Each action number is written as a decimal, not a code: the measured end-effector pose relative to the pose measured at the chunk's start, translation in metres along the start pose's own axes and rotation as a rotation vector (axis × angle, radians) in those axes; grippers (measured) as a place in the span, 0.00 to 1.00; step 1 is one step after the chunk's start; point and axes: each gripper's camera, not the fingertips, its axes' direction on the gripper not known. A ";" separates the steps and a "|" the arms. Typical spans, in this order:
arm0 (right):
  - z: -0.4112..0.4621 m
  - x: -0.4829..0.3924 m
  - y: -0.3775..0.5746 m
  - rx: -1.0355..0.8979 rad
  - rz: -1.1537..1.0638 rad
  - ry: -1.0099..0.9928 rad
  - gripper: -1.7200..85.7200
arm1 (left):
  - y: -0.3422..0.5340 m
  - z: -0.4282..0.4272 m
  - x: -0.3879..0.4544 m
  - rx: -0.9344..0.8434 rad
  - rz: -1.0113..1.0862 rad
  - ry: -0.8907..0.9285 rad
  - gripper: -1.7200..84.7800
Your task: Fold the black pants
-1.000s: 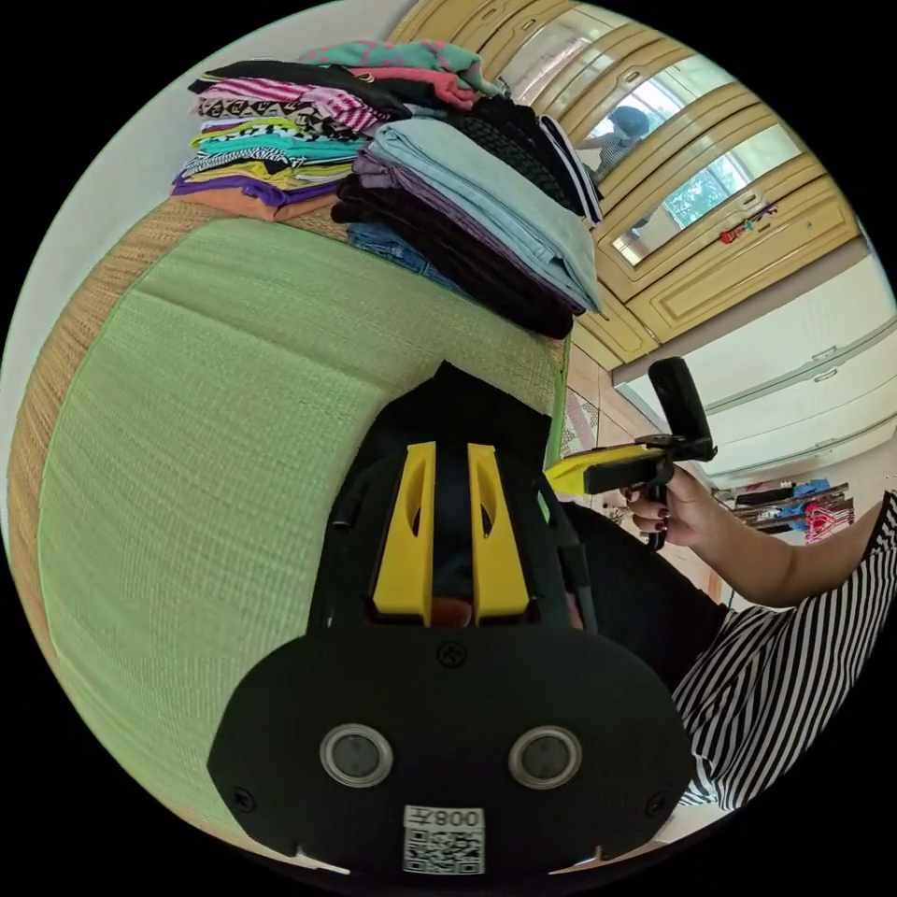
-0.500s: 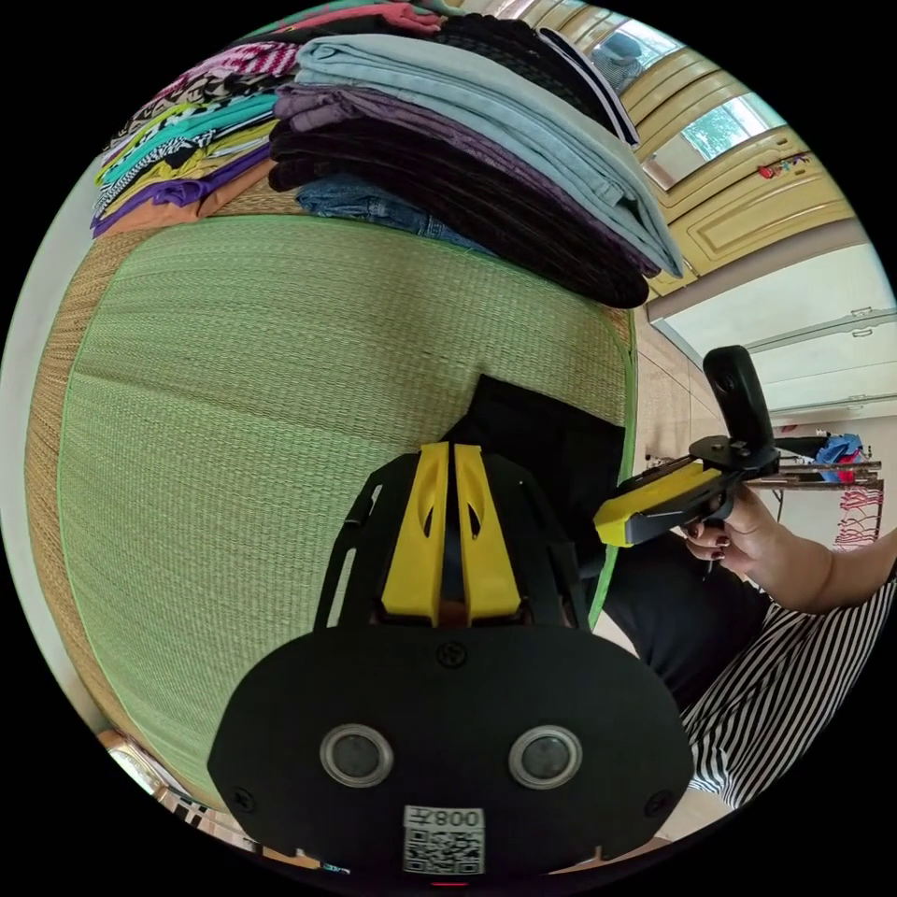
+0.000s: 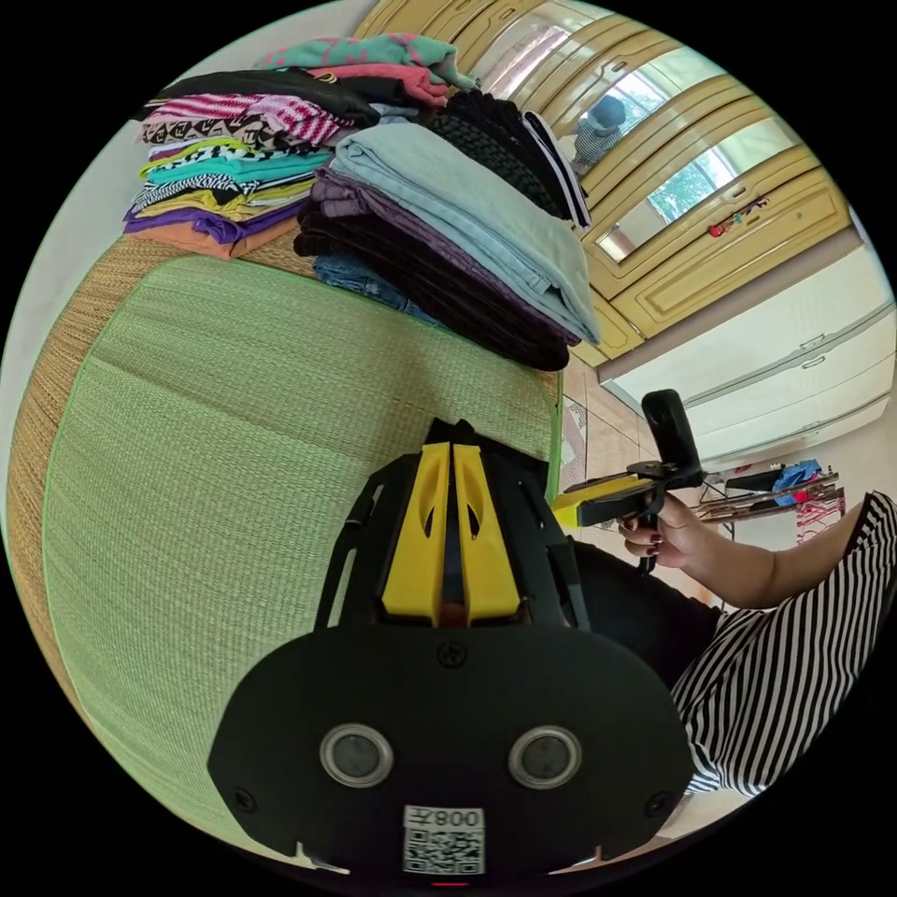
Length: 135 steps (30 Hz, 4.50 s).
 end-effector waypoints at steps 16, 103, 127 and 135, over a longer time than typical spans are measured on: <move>-0.023 -0.003 -0.002 0.022 -0.003 -0.079 0.11 | 0.003 -0.010 0.006 0.047 0.048 0.052 0.03; 0.462 0.046 0.017 -0.462 -0.925 0.817 0.02 | 0.377 -0.318 -0.036 0.170 -0.604 0.075 0.02; 0.313 0.324 -0.038 -0.466 -0.203 0.813 0.11 | 0.493 -0.474 0.018 0.286 -0.759 0.024 0.02; 0.326 0.287 -0.064 -0.437 -0.415 0.712 0.12 | 0.553 -0.552 0.009 0.393 -0.900 -0.181 0.02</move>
